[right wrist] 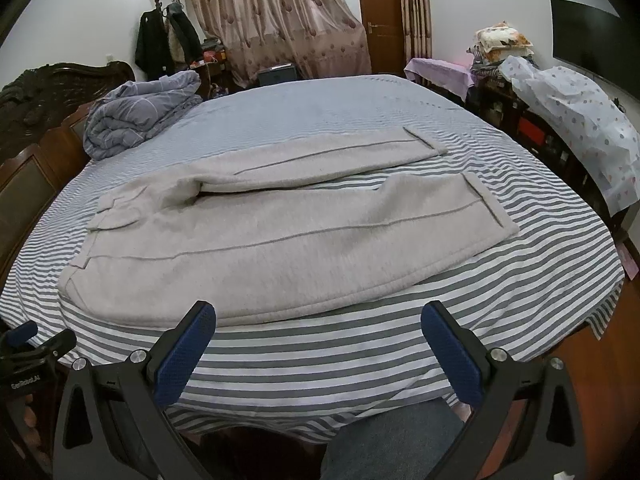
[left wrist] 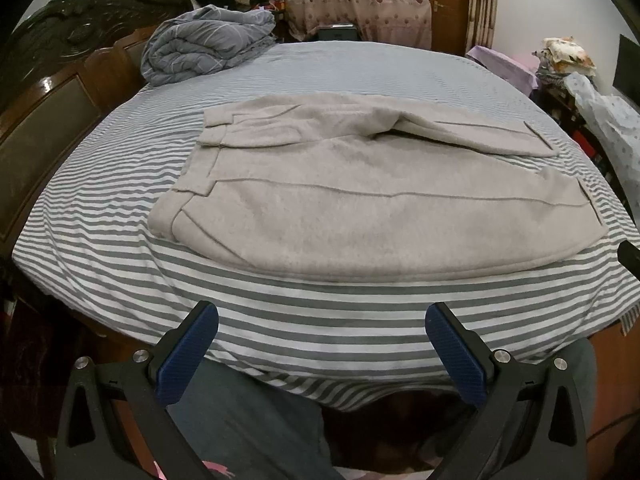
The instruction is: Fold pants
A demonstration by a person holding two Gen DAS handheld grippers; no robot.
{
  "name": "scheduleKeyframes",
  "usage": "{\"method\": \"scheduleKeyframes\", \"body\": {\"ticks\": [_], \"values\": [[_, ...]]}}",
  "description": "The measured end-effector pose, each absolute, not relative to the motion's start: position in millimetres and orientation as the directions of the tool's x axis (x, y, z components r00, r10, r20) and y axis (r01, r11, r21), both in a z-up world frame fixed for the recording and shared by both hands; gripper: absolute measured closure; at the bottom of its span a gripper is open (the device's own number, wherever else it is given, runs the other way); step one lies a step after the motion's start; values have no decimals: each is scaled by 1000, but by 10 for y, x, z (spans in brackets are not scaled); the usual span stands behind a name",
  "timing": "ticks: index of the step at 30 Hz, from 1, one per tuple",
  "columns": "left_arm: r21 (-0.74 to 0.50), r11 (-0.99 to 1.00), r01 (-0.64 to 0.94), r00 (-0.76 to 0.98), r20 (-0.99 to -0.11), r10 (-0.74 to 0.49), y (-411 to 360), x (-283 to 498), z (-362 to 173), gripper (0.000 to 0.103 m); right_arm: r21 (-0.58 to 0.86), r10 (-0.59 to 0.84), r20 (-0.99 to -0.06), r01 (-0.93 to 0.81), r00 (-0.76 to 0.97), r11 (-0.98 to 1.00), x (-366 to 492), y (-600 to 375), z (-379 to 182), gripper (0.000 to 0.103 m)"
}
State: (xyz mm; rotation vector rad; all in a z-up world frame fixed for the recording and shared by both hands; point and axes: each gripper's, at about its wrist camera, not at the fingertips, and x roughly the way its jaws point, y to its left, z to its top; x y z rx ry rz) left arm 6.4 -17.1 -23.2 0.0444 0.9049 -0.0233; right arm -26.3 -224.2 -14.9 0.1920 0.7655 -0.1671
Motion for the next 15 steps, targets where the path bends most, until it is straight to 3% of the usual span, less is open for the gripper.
{"method": "scheduleKeyframes", "body": {"ticks": [15], "values": [[29,999,32,593,-805,5,-175,109,-301,1,104,-74,-712,209,698,972,-246,-2257,-188,1]]}}
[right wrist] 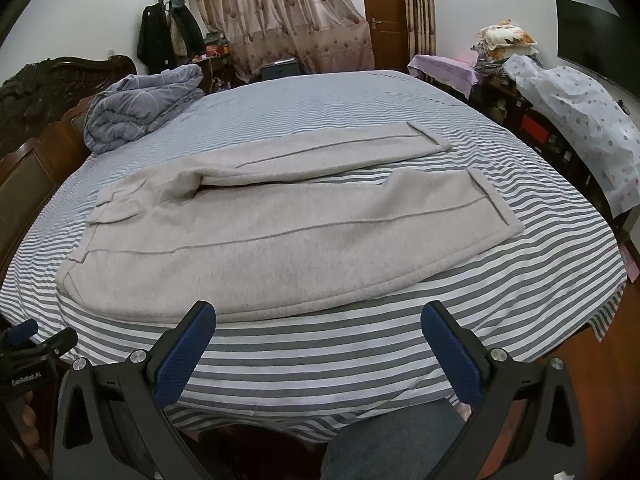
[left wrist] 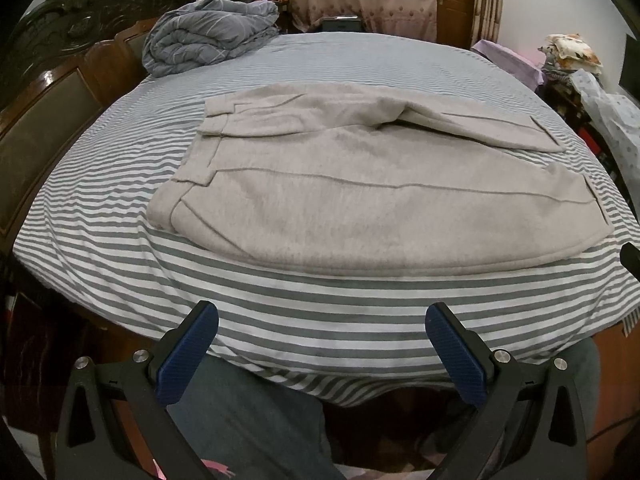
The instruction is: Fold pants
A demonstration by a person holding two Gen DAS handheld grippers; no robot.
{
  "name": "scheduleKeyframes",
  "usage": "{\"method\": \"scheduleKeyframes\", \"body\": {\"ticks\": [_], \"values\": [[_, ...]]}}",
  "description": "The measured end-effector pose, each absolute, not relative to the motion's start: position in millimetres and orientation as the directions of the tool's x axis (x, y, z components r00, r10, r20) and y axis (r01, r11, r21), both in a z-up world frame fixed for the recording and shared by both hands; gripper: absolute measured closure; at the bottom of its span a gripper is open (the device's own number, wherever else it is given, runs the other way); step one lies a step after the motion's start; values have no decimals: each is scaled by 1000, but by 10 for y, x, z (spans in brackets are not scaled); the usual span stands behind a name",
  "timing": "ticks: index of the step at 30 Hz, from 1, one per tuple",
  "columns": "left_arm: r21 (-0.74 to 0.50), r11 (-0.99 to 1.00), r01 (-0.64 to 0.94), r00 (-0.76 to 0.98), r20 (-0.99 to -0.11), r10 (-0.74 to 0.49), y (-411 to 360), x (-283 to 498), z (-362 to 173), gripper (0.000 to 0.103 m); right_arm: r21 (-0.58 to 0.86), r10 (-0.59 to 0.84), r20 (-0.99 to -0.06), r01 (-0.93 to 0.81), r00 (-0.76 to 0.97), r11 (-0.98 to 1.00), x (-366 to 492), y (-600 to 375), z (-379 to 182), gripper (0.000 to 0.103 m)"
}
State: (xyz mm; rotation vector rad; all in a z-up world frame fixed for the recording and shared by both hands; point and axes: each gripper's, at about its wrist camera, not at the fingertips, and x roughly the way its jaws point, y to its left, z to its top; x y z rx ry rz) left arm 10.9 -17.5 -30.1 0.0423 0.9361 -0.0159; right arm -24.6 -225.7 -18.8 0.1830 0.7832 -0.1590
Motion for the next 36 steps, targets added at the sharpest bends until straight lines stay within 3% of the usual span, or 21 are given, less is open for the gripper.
{"method": "scheduleKeyframes", "body": {"ticks": [19,36], "values": [[18,1000,26,598,-801,-2,-96,491,-218,1,79,-30,-728,127,685,989,147,-2165,-143,1],[-40,985,-165,631,-772,75,1253,1765,-3,1,126,71,-751,38,656,991,1283,-2234,37,1]]}}
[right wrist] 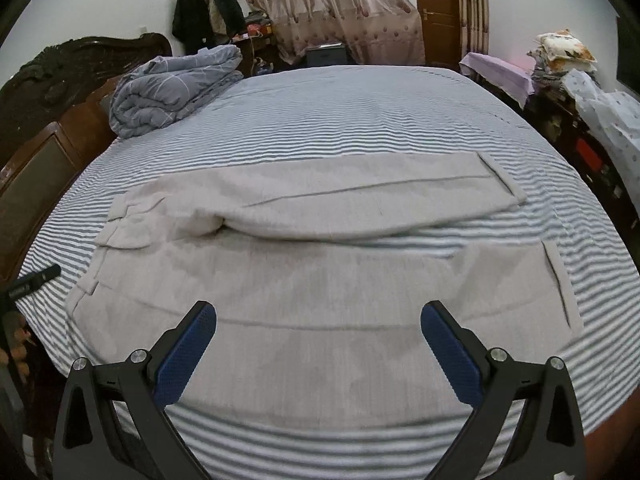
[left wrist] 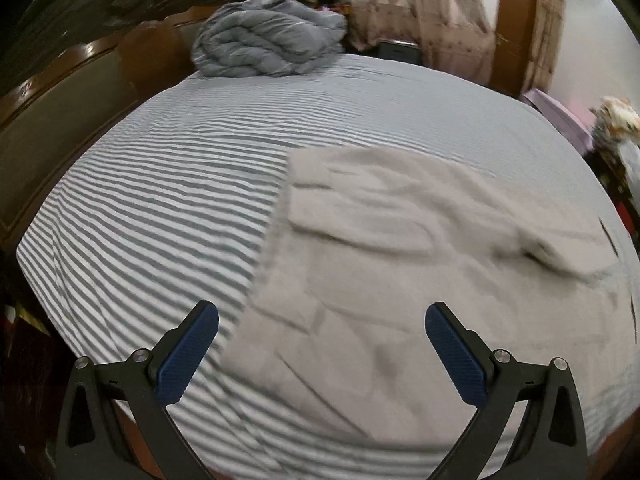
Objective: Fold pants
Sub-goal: 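Lower both tools and grasp the sweatpants hem with the left gripper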
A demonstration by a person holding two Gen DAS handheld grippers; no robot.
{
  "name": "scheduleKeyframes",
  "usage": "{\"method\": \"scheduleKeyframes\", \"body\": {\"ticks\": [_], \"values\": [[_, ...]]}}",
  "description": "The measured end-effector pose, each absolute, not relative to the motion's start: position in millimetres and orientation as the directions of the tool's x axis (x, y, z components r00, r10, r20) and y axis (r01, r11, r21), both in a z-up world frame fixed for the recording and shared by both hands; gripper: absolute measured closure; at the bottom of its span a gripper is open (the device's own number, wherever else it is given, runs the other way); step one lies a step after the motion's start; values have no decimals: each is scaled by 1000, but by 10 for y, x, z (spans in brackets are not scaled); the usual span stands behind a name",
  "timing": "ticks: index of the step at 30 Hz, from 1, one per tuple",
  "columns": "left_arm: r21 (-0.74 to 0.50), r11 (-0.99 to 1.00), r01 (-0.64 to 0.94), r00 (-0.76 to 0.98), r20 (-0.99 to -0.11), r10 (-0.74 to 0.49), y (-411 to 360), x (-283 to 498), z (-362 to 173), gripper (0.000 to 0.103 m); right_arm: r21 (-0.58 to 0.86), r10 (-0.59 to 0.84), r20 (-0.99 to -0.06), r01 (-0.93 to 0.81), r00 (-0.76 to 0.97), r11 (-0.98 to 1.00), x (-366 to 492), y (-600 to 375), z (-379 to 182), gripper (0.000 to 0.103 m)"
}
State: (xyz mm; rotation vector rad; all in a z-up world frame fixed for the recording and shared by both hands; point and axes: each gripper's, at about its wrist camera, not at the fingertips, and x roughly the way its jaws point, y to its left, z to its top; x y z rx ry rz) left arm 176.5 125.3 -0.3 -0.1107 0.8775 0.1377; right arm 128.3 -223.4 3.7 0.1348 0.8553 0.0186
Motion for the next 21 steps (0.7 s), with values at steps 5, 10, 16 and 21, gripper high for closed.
{"method": "scheduleKeyframes", "body": {"ticks": [5,10,16,21], "values": [[-94,971,-220,622,-781,65,1701,2331,-8,4,105,79,-757,1,648,994,1665,-2120,38,1],[-154,965,-213,601,-799,5,1942,2861,-69,26,85,82,-771,-25,632,996,2074,-1975,-8,1],[-317,929,-190,559,-813,-163,2171,3471,-298,43,82,111,-791,-75,602,994,2453,-1719,-141,2],[-468,846,-257,533,-798,-281,2443,3873,-585,50,121,161,-814,-107,558,987,2745,-1592,-303,3]]}}
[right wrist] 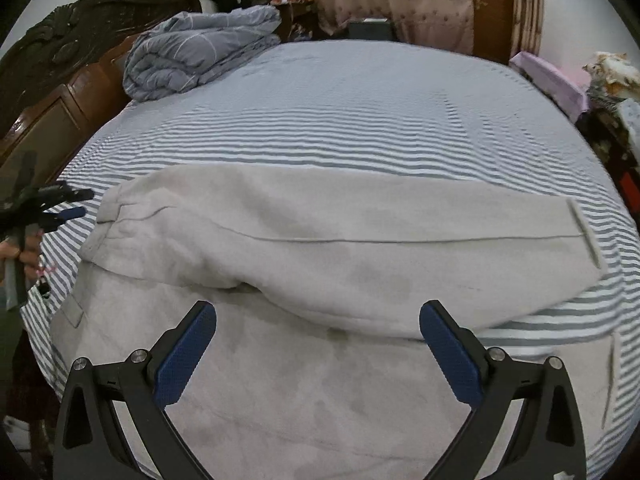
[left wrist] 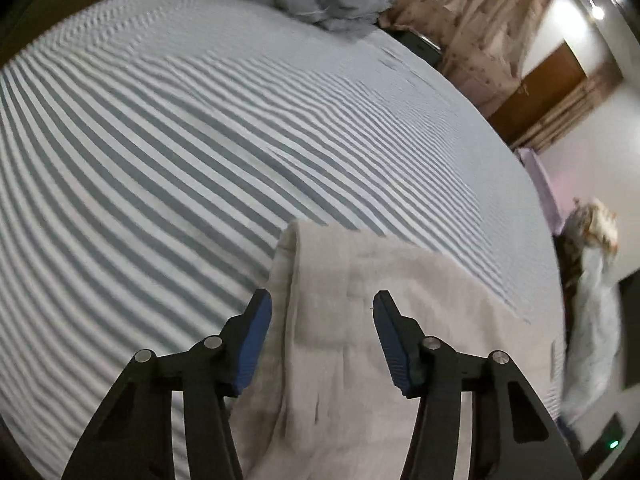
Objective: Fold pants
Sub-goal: 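Lower both tools and grasp the sweatpants hem with the left gripper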
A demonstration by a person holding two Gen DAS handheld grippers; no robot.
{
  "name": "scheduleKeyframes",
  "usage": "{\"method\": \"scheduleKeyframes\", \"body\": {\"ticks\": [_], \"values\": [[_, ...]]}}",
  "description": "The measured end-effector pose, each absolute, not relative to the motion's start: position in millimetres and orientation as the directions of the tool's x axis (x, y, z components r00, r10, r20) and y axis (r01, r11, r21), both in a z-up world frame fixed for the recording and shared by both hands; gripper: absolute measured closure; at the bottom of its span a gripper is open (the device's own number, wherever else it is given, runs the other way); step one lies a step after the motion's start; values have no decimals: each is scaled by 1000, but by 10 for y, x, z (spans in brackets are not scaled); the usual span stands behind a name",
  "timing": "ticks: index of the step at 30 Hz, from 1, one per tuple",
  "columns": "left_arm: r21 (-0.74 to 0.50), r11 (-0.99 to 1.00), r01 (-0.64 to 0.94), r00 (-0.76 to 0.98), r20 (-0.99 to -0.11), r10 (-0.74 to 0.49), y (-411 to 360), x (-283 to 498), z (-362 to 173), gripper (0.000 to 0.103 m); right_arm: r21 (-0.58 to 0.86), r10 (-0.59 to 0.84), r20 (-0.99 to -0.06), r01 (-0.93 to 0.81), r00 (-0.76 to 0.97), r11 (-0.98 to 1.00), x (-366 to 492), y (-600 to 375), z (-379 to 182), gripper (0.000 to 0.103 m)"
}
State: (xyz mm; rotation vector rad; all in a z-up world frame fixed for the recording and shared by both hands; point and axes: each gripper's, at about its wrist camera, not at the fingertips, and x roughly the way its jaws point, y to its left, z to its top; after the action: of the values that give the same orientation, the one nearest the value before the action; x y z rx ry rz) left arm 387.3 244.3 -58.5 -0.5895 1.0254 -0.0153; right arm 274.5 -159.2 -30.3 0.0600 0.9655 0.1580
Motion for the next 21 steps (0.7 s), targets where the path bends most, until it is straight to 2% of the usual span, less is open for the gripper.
{"method": "scheduleKeyframes", "body": {"ticks": [2,8,13,15,19,21], "values": [[-496,831,-251,526,-791,-312,2478,3985,-659,51,131,172,-822,-113,543,985,2871,-1559,-358,4],[-577,785,-227,511,-756,-408,2535,4257,-844,62,148,187,-832,-116,523,982,3217,-1511,-432,6],[-690,685,-234,559,-672,-486,2654,4327,-998,71,126,186,-841,-150,509,981,3480,-1459,-497,6],[-731,638,-243,596,-631,-497,2677,4287,-1082,79,110,186,-848,-179,497,978,3650,-1432,-552,7],[-716,660,-229,651,-617,-443,2662,4222,-1173,91,113,219,-879,-261,424,959,4214,-1331,-687,40],[-691,695,-200,672,-613,-416,2617,4196,-1165,92,102,230,-890,-321,393,942,4462,-1264,-728,45]]}}
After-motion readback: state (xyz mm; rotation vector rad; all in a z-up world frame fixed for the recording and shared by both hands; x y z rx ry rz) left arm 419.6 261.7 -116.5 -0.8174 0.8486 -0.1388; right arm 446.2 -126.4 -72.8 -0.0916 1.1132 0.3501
